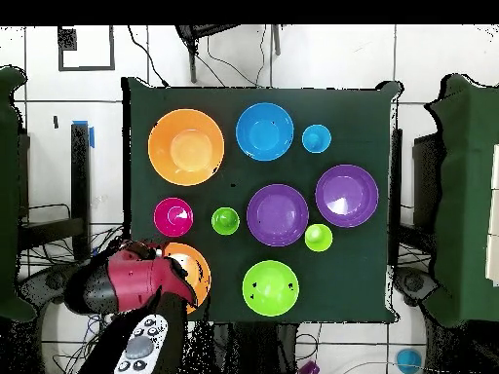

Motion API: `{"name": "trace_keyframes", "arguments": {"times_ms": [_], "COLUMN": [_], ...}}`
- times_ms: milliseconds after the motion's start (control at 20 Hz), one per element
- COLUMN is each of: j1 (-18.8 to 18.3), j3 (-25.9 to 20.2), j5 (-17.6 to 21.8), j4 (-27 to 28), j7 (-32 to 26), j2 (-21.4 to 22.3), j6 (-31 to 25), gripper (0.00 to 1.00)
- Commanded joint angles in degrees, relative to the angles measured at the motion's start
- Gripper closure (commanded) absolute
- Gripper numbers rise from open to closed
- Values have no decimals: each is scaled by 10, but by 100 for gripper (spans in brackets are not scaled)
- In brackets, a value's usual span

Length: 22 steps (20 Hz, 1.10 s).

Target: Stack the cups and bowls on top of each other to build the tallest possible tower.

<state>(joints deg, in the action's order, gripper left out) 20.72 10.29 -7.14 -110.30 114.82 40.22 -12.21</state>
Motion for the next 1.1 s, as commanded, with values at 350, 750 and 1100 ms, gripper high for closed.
{"name": "trace_keyframes", "arguments": {"times_ms": [350, 750, 1100], "j1": [-31, -74, -124], "j3": [-50, -55, -95], "j5": [0, 53, 79], "j4": [-65, -61, -64], "j7": [94, 53, 61], "j2": [-9, -66, -101], "j6": [35, 106, 165], "gripper": [0, 0, 0]}}
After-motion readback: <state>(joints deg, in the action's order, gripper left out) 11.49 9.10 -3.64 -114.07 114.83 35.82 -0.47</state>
